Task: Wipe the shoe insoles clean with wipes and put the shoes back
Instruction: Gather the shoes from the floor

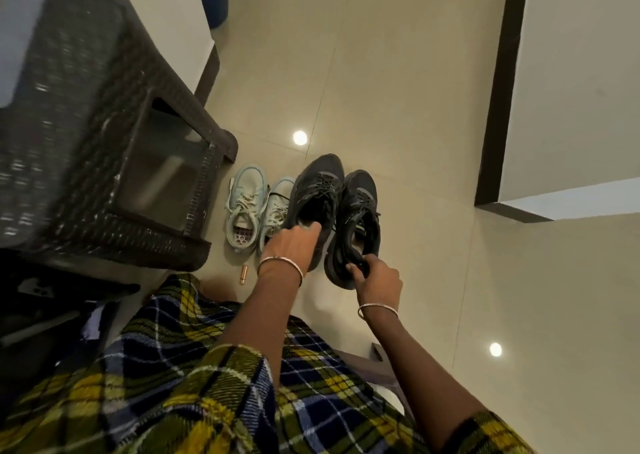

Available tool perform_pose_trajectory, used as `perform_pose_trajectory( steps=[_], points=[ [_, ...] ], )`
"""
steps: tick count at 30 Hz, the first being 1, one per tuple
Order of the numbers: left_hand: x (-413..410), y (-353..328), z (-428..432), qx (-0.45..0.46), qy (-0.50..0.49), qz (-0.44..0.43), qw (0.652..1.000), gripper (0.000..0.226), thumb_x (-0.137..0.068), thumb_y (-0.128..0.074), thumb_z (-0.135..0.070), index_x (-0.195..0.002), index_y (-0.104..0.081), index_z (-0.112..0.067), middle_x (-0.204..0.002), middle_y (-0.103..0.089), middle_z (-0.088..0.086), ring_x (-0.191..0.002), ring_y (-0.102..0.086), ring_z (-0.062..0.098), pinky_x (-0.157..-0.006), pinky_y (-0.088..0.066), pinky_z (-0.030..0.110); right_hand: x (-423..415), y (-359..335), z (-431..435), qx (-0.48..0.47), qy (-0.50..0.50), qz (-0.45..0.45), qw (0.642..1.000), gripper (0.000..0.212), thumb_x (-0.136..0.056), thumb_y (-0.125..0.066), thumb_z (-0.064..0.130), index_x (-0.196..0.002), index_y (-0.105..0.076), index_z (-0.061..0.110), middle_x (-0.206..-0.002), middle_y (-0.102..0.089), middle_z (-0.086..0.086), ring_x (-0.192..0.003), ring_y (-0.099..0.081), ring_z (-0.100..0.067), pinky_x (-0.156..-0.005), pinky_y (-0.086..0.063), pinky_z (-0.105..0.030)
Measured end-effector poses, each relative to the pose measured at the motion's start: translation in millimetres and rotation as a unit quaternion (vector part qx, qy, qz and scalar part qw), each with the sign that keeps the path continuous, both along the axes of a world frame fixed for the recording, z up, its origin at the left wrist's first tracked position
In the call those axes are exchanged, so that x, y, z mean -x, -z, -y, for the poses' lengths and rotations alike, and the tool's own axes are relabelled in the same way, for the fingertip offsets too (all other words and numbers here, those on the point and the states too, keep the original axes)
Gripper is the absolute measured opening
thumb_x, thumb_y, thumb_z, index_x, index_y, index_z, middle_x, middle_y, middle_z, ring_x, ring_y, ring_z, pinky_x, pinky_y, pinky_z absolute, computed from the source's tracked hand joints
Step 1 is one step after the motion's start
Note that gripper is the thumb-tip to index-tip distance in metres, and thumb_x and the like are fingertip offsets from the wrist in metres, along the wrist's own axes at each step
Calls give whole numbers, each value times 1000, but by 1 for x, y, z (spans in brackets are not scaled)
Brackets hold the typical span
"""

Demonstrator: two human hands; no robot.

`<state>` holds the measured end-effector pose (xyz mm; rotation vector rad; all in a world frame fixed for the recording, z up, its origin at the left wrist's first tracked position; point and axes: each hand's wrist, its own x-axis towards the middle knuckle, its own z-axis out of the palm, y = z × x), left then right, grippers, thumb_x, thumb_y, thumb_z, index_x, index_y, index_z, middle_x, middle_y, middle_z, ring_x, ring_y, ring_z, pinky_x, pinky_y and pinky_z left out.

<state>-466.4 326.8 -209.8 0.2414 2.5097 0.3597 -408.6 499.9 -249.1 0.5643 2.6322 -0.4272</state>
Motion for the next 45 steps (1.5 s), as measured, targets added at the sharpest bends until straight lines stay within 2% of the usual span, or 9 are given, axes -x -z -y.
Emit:
perform_pose_trajectory(
  steps=[4,9,15,25,30,34,39,42,45],
  points=[
    [0,-53,15,27,-13,-20,999,29,-97,-49,-13,-124,-40,-16,-105,-61,19,-98,-61,40,-73,-47,44,5,-44,4,8,-44,-38,998,26,-93,-63,38,-101,-67,14,-89,-73,-10,-87,-65,-35,-66,-44,-36],
    [-33,-129,34,52,-101,-56,992,21,-96,-51,-14,-115,-42,-14,-100,-60,17,-94,-60,39,-69,-41,41,6,-112,12,21,-115,-70,991,25,-92,-65,38,-103,-67,15,-92,-74,-11,-90,-65,-36,-68,-45,-36],
    [-87,-201,49,37,-221,-101,969,25,-94,-58,-25,-114,-43,-18,-101,-61,16,-93,-60,38,-77,-50,45,-9,-194,35,35,-205,-116,971,27,-93,-63,40,-111,-67,20,-100,-73,-9,-97,-65,-33,-71,-44,-33],
    [-198,-300,73,17,-334,-271,903,27,-91,-62,-30,-107,-41,-24,-93,-66,10,-86,-62,35,-74,-50,43,-69,-315,83,64,-281,-237,928,28,-93,-63,41,-110,-69,20,-99,-73,-8,-98,-64,-34,-71,-42,-34],
    [-251,-345,103,53,-376,-322,867,34,-95,-58,-30,-123,-40,-28,-100,-67,10,-90,-63,34,-76,-50,43,-106,-361,128,93,-336,-281,894,27,-93,-63,43,-108,-69,21,-96,-74,-7,-95,-65,-32,-67,-34,-31],
    [-292,-361,129,87,-438,-353,823,41,-98,-55,-28,-136,-38,-28,-99,-68,8,-90,-64,31,-74,-47,38,-133,-384,176,101,-394,-294,865,28,-94,-61,44,-109,-68,21,-94,-73,-5,-94,-65,-31,-71,-43,-34],
    [-336,-355,154,86,-566,-367,733,42,-98,-53,-26,-137,-38,-32,-82,-60,-1,-76,-56,21,-66,-33,29,-158,-391,237,140,-452,-286,833,22,-93,-61,43,-106,-66,25,-86,-71,1,-89,-65,-25,-66,-41,-31],
    [-350,-339,169,75,-642,-351,678,36,-97,-53,-23,-131,-43,-28,-89,-65,2,-83,-61,25,-66,-34,30,-169,-380,272,162,-479,-249,826,24,-93,-63,40,-112,-66,25,-96,-72,-1,-100,-64,-28,-79,-47,-37],
    [-355,-318,184,66,-695,-329,635,24,-98,-52,-21,-121,-46,-23,-89,-65,4,-83,-62,26,-65,-35,30,-175,-357,307,174,-499,-215,821,33,-94,-64,37,-124,-64,25,-110,-72,-4,-111,-60,-29,-88,-45,-38]
  ],
)
